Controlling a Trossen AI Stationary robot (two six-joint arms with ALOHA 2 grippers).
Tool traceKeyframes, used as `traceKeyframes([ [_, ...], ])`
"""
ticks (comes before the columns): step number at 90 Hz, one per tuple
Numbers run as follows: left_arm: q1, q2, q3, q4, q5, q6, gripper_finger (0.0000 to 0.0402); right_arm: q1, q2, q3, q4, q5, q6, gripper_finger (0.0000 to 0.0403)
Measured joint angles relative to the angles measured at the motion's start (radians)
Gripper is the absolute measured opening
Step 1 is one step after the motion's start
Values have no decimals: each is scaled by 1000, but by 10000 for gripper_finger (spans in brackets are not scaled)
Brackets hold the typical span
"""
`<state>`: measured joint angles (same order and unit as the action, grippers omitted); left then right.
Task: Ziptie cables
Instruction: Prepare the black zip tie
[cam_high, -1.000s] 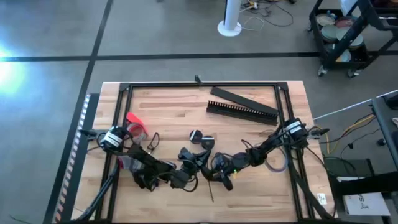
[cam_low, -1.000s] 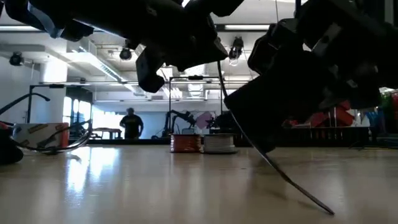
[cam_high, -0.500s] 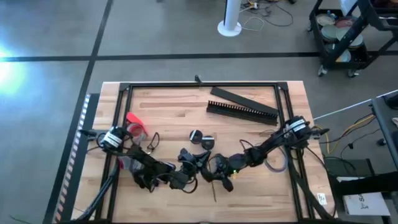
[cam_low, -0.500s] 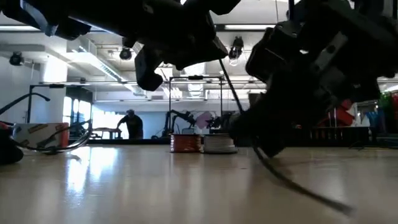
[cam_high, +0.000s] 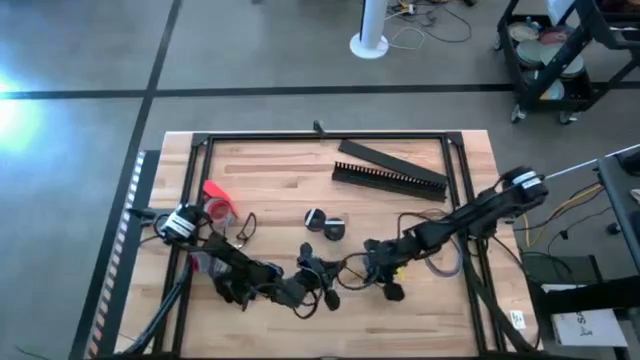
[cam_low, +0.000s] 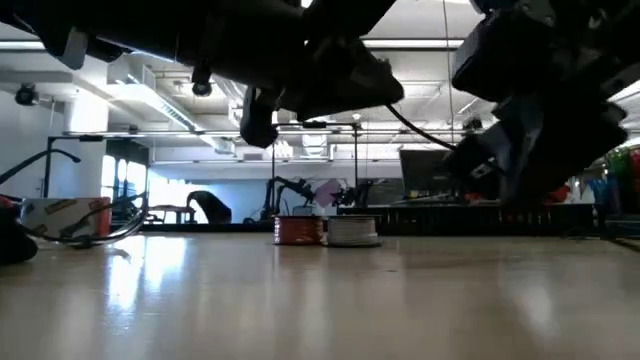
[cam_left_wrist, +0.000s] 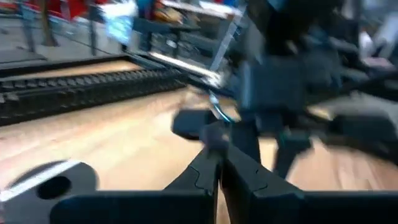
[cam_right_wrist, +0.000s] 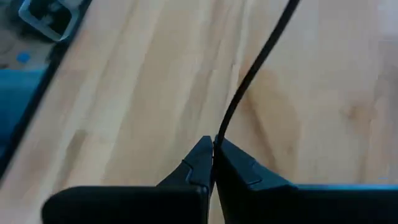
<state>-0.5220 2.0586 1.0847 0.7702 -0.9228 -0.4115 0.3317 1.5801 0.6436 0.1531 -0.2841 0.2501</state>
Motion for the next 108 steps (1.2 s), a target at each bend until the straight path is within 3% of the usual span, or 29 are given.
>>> traceKeyframes([
  [14,-4,0,0,-36,21,-2,19,-29,48,-1,-1,-117,19,0],
  [28,-10,-6,-1,-67,26,-11,70,-65,101,-1,-4,-214,28,0],
  [46,-25,-59,-1,-235,26,-75,151,-94,136,4,-21,-278,23,0],
  [60,-27,-88,-1,-332,28,-168,189,-107,126,2,-25,-296,23,0],
  [84,-19,-35,-1,-334,80,-246,189,-155,123,1,-11,-305,107,0],
  [108,-14,-16,-1,-307,103,-254,163,-157,123,0,7,-187,170,0],
])
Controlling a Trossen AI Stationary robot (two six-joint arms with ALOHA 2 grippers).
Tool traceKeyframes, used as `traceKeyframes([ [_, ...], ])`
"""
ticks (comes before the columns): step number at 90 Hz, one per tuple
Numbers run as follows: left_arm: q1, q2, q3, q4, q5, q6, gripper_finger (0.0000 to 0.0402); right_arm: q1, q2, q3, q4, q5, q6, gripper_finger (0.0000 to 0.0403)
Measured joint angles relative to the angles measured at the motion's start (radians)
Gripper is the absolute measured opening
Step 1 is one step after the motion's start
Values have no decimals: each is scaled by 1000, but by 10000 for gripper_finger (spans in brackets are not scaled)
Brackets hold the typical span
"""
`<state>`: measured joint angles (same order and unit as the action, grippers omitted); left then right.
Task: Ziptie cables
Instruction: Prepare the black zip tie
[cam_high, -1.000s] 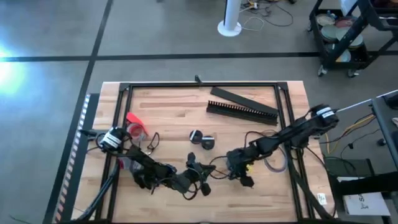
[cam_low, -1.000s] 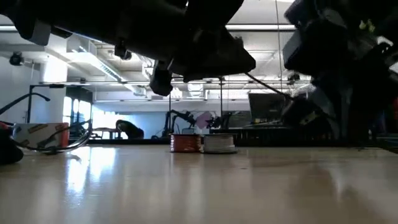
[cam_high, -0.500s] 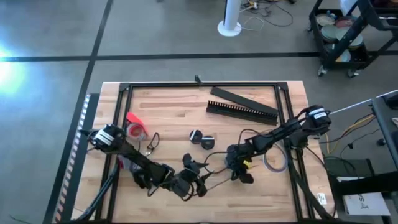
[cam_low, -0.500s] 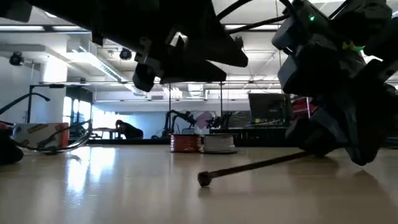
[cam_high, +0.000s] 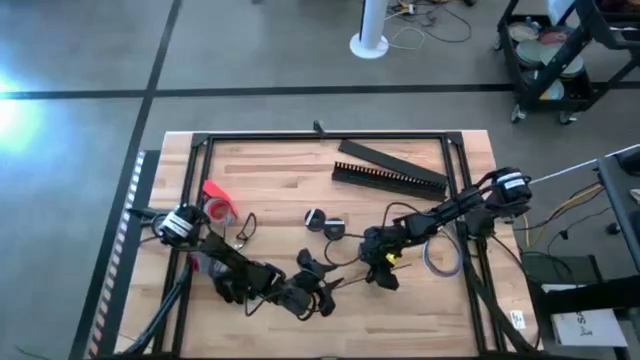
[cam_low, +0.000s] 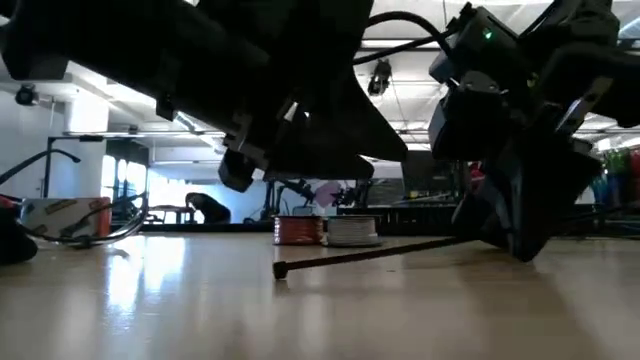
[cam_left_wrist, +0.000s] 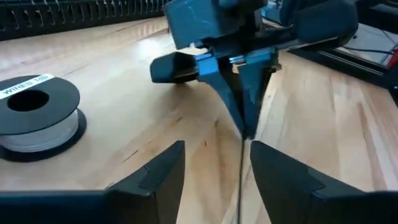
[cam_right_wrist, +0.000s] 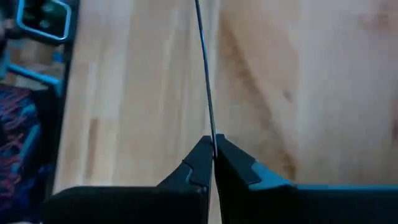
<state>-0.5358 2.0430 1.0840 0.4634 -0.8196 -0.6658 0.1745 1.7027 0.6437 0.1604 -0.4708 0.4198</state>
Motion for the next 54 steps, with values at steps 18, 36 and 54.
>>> traceKeyframes([
  [18,1,0,0,0,0,3,150,0,0,-1,7,29,4,26],
  [36,1,0,0,0,0,2,151,0,0,-1,18,25,-14,113],
  [54,1,0,0,0,-2,1,156,-1,-25,-2,25,46,-51,180],
])
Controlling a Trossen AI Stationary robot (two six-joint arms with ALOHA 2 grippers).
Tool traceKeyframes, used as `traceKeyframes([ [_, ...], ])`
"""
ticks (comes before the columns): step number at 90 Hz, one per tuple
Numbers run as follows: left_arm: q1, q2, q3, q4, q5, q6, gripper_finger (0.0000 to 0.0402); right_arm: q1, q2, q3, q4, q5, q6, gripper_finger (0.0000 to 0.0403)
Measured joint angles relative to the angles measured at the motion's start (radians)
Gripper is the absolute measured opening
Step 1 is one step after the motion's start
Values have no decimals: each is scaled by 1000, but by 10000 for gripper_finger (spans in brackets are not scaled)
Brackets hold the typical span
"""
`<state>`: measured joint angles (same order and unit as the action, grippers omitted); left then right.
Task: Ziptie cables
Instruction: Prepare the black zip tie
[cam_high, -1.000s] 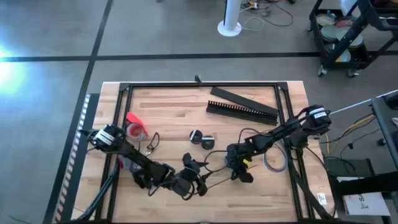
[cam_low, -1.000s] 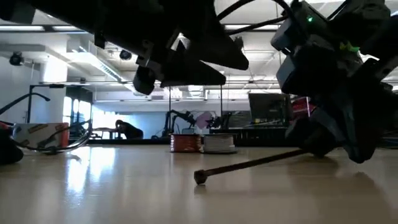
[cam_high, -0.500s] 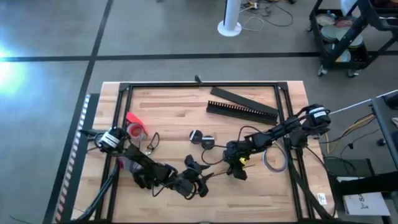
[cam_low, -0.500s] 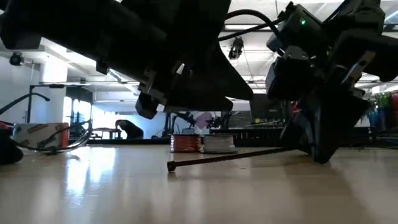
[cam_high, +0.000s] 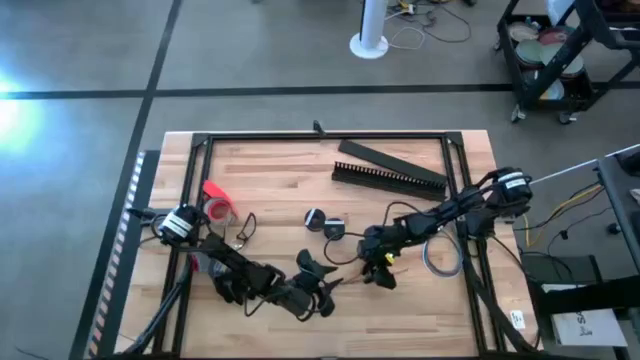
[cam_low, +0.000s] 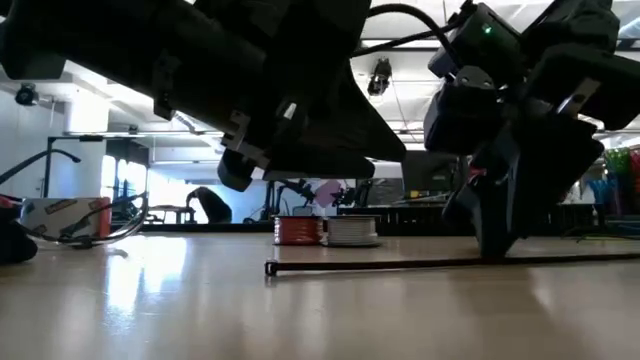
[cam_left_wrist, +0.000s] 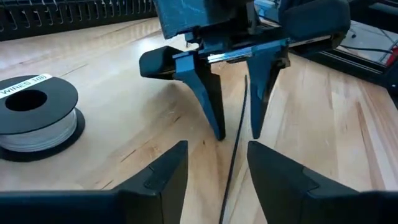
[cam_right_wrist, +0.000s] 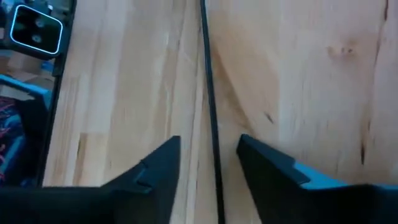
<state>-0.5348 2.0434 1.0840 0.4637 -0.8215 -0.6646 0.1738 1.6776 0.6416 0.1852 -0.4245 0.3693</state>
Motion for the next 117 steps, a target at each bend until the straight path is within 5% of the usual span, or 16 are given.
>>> traceKeyframes([
  [17,0,0,0,-1,14,-7,149,12,-66,-2,-7,84,-110,201],
  [41,0,-49,0,-144,217,-96,125,119,-70,-15,-6,303,-197,189],
  [61,-2,-152,0,-484,344,-211,104,170,-70,-15,14,332,-179,176],
  [96,-3,-111,0,-530,417,-156,123,173,-71,-15,59,417,-138,176],
  [117,-3,-98,0,-539,437,-150,95,173,-71,-15,65,426,-134,167],
])
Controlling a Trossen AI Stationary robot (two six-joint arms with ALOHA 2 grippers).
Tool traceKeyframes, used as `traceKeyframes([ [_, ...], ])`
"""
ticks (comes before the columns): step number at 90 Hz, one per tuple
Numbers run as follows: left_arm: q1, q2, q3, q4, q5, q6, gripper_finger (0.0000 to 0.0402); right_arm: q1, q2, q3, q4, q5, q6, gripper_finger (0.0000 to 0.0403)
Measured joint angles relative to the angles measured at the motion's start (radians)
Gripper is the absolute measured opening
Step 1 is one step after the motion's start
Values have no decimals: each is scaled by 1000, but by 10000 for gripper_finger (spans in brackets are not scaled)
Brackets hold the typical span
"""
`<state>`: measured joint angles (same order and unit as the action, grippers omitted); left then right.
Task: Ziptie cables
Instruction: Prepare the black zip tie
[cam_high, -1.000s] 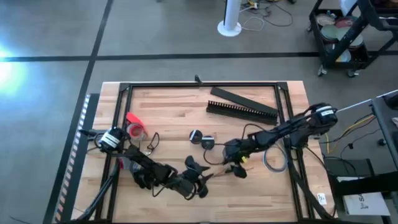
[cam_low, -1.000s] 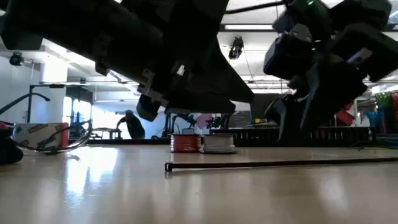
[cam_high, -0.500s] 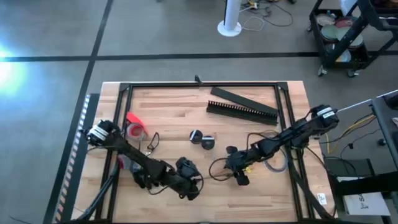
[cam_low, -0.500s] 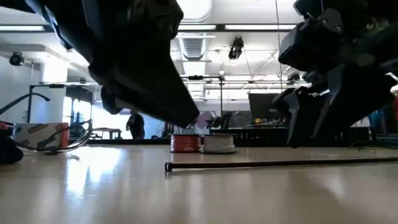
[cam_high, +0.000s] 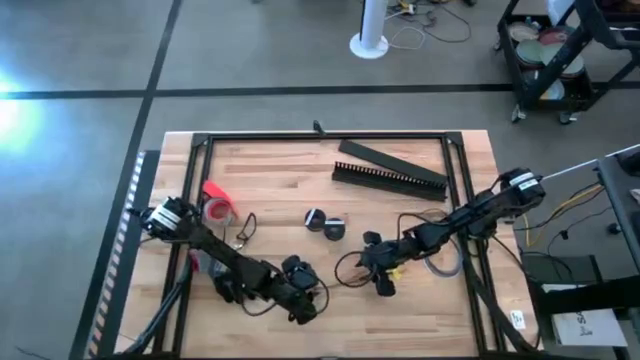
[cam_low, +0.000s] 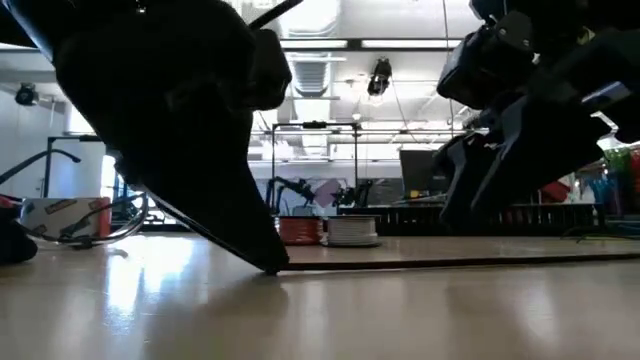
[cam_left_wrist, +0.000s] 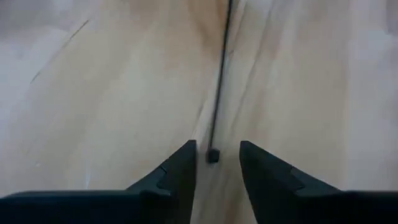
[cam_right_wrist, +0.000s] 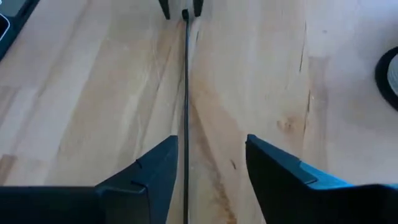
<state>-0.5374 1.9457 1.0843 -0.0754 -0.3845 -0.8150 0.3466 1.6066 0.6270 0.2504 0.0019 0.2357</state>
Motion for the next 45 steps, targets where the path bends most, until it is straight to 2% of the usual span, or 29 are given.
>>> traceKeyframes([
  [21,2,27,3,-2,-13,57,10,0,0,0,-2,1,-1,153],
  [32,2,29,17,-21,-18,115,6,0,-8,0,-14,1,-21,144],
  [45,2,35,108,-210,-58,218,2,0,-34,0,-20,2,-29,131],
])
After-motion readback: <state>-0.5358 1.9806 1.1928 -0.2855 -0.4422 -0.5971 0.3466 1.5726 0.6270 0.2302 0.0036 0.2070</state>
